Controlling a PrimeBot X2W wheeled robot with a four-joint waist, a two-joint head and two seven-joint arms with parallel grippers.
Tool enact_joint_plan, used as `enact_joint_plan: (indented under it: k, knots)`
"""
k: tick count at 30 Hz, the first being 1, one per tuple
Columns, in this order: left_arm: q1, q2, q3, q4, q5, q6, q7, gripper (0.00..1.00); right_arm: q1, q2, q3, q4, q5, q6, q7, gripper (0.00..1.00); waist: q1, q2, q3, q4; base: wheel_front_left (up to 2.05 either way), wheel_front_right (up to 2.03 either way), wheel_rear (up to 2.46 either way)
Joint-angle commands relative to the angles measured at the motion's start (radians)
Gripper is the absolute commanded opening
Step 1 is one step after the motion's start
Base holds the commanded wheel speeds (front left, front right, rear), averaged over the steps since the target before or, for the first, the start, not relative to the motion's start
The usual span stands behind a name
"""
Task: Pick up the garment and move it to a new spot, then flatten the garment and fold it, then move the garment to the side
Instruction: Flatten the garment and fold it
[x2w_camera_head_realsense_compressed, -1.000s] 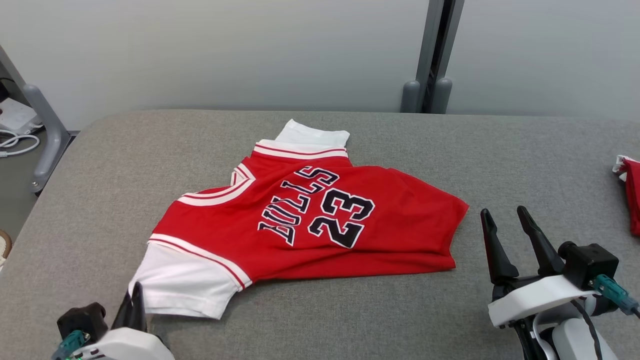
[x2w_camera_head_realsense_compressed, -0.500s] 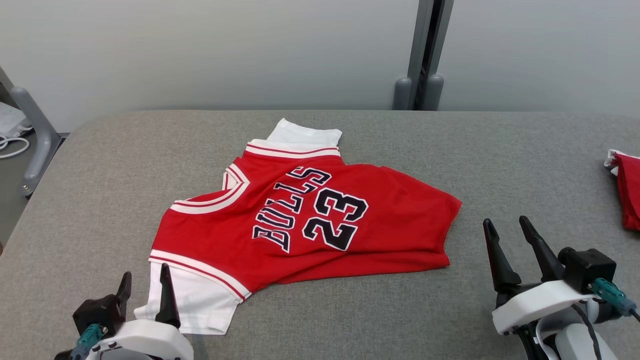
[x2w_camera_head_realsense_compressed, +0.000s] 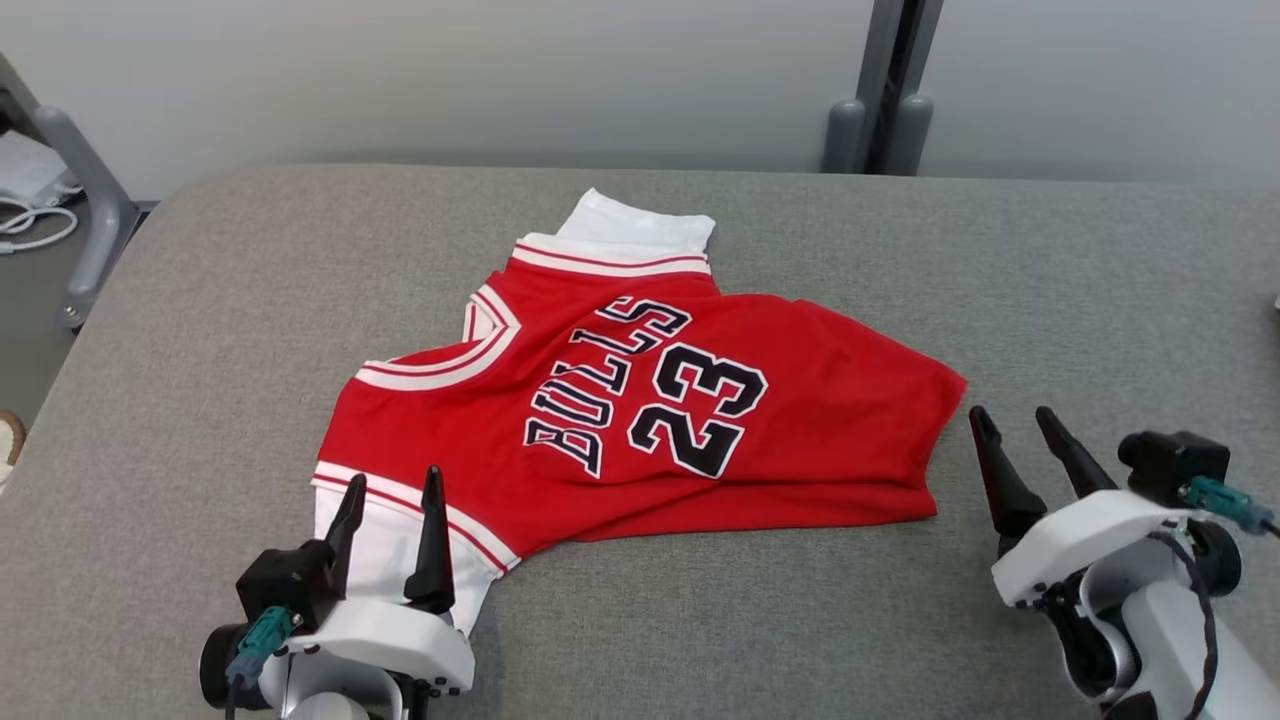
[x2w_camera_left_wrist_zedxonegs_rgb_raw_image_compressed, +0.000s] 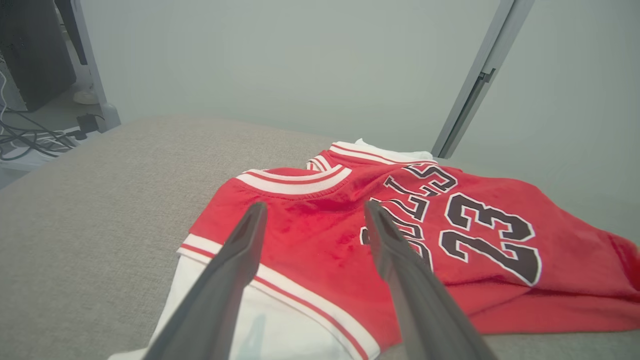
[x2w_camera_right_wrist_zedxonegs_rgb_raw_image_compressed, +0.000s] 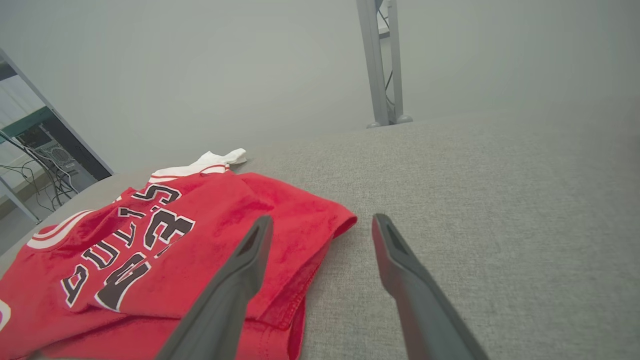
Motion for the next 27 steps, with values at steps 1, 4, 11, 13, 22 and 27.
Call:
enact_joint_plan:
  k: [1, 4, 11, 13, 22, 27]
  knots:
    - [-0.023, -0.002, 0.008, -0.004, 0.017, -0.011, -0.005, 1.0, -0.04, -0.027, 0.012, 0.025, 0.025, 0.0, 0.018, 1.0, 0.0, -0.0001, 0.031, 0.026, 0.0, 0.0, 0.0]
    - [-0.037, -0.017, 0.015, 0.0, 0.036, -0.027, -0.005, 1.0, -0.096, -0.037, 0.032, 0.068, 0.101, 0.0, 0.049, 1.0, 0.0, -0.0001, 0.055, 0.051, 0.0, 0.0, 0.0]
    - [-0.064, -0.043, 0.029, 0.005, 0.071, -0.059, -0.005, 1.0, -0.194, -0.103, 0.083, 0.182, 0.244, 0.0, 0.122, 1.0, 0.0, -0.0001, 0.102, 0.112, 0.0, 0.0, 0.0]
    - [-0.071, -0.047, 0.032, 0.003, 0.078, -0.064, -0.005, 1.0, -0.221, -0.123, 0.093, 0.217, 0.273, 0.0, 0.134, 1.0, 0.0, -0.0001, 0.115, 0.126, 0.0, 0.0, 0.0]
    - [-0.092, -0.059, 0.026, -0.004, 0.09, -0.08, -0.005, 1.0, -0.319, -0.171, 0.161, 0.309, 0.365, 0.0, 0.19, 1.0, 0.0, -0.0001, 0.165, 0.177, 0.0, 0.0, 0.0]
    - [-0.096, -0.06, 0.015, -0.012, 0.069, -0.071, -0.005, 1.0, -0.362, -0.232, 0.239, 0.266, 0.419, -0.001, 0.203, 0.0, 0.0, -0.0001, 0.174, 0.196, 0.0, 0.0, 0.0]
